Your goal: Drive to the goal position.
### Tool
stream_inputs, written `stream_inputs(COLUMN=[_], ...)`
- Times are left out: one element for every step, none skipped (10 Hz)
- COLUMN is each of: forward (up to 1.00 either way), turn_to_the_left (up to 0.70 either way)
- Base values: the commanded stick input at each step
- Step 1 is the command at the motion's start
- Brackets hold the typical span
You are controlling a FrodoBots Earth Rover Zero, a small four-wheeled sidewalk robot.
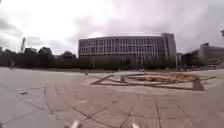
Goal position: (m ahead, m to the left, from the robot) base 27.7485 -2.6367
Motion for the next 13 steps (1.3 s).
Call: stream_inputs(forward=[0.70,0.70,0.70,0.70,0.70,0.70,0.70,0.70,0.70,0.70,0.70,0.70,0.70], turn_to_the_left=[0.00,0.00,0.00,0.00,0.00,0.00,0.00,0.00,0.00,0.00,0.00,0.00,0.00])
